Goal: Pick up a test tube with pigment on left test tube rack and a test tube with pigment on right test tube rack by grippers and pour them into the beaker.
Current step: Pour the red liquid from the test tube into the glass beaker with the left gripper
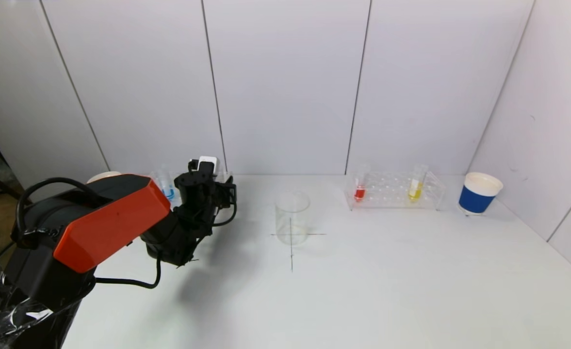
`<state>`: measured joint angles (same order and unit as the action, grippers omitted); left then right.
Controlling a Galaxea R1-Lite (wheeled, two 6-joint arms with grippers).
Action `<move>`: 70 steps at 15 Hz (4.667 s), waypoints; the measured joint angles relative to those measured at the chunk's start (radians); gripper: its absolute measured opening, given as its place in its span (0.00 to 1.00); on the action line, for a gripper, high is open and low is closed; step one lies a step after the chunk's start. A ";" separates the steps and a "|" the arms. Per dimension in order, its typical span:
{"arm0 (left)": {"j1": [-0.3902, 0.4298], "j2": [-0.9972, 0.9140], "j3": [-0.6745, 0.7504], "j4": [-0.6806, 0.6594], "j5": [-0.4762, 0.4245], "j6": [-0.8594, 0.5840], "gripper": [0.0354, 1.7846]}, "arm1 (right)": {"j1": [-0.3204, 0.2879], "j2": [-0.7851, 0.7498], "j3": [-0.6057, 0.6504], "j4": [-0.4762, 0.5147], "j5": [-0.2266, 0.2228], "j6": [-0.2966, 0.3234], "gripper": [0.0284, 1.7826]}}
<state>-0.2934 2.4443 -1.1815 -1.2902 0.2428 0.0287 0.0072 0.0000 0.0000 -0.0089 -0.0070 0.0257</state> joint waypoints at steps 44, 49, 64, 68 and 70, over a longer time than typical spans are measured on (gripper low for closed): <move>0.006 -0.057 0.004 0.016 0.000 0.026 0.23 | 0.000 0.000 0.000 0.000 0.000 0.000 0.99; 0.018 -0.130 0.000 0.087 -0.002 0.029 0.23 | 0.000 0.000 0.000 0.000 0.000 0.000 0.99; 0.018 -0.415 -0.217 0.617 -0.021 0.025 0.23 | 0.000 0.000 0.000 0.000 0.000 0.000 0.99; 0.012 -0.457 -0.290 0.768 -0.096 0.016 0.23 | 0.000 0.000 0.000 0.000 0.000 0.000 0.99; 0.006 -0.483 -0.306 0.817 -0.165 0.015 0.23 | 0.000 0.000 0.000 0.000 0.000 0.000 0.99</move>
<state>-0.2872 1.9609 -1.4879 -0.4734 0.0779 0.0440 0.0072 0.0000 0.0000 -0.0089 -0.0070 0.0260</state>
